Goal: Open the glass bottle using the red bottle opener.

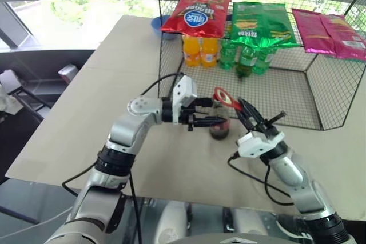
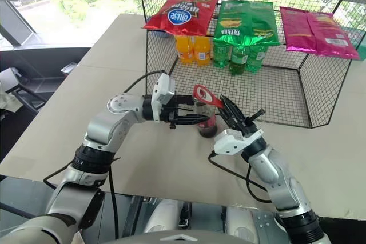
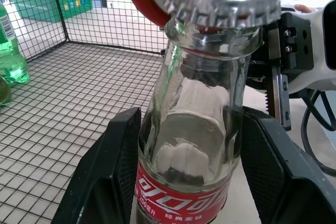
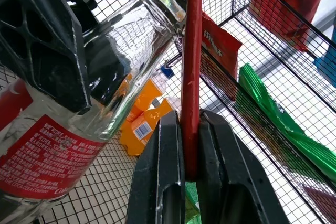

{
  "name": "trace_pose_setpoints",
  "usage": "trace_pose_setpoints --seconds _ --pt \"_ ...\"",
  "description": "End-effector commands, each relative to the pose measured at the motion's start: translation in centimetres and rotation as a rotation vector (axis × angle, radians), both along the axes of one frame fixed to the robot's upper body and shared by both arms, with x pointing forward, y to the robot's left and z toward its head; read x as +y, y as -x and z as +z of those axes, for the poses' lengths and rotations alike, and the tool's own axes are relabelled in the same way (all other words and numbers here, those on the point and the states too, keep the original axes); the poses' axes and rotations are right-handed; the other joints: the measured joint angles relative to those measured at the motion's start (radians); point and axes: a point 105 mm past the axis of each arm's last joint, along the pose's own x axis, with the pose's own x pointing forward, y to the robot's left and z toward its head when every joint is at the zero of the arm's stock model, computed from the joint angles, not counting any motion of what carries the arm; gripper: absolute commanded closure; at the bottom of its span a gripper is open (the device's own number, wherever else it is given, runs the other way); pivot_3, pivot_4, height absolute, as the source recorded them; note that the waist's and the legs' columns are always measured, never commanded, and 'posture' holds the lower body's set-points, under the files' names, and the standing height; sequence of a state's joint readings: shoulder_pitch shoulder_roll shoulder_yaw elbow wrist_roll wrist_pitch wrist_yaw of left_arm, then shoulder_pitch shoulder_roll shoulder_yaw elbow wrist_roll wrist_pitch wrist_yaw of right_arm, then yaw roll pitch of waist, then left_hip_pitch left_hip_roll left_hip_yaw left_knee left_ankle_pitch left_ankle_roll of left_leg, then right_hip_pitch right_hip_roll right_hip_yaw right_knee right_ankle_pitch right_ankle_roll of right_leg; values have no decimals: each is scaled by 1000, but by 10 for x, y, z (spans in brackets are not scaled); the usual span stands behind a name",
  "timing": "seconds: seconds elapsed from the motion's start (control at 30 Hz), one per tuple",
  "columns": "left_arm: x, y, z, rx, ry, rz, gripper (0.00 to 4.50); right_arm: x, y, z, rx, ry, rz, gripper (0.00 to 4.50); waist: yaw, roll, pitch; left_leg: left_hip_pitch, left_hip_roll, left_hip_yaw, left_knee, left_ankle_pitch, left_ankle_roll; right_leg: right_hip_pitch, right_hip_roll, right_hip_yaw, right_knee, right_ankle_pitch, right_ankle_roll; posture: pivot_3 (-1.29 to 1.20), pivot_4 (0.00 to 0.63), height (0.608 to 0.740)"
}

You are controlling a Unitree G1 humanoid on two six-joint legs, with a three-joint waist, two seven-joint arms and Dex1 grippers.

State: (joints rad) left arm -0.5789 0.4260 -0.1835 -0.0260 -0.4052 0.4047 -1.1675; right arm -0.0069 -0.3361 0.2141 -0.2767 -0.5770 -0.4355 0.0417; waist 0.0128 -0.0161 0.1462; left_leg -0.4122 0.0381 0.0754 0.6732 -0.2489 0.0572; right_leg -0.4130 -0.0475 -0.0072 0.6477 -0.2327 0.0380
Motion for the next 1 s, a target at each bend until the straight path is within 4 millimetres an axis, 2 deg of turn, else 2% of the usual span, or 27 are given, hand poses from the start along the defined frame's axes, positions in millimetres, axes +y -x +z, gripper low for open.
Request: trace_pose_setpoints --seconds 0.03,0.23,0.47,0.8,1.0 --pt "-9 3 18 -63 36 -26 2368 13 6 -27 71 60 46 4500 0 0 0 0 0 0 0 0 0 0 0 0 0 0 0 0 150 740" --pt "-10 2 18 -61 35 -25 2368 15 2 -34 77 62 18 4500 0 0 0 0 0 0 0 0 0 0 0 0 1 0 0 0 150 740" --pt "-11 1 18 -59 37 -22 2368 22 7 -40 123 33 82 4500 0 0 0 1 0 0 0 -1 1 1 0 0 1 -2 -3 0 150 740" --pt "-11 0 18 -61 33 -22 2368 18 1 -53 43 198 23 4500 0 0 0 10 0 2 0 -2 3 7 0 2 3 -2 -3 0 150 740" --pt "-9 -2 13 -54 21 -17 2368 -6 0 -32 -11 405 43 4500 0 0 0 15 0 4 -1 -2 4 11 -1 3 3 -2 -3 0 150 740"
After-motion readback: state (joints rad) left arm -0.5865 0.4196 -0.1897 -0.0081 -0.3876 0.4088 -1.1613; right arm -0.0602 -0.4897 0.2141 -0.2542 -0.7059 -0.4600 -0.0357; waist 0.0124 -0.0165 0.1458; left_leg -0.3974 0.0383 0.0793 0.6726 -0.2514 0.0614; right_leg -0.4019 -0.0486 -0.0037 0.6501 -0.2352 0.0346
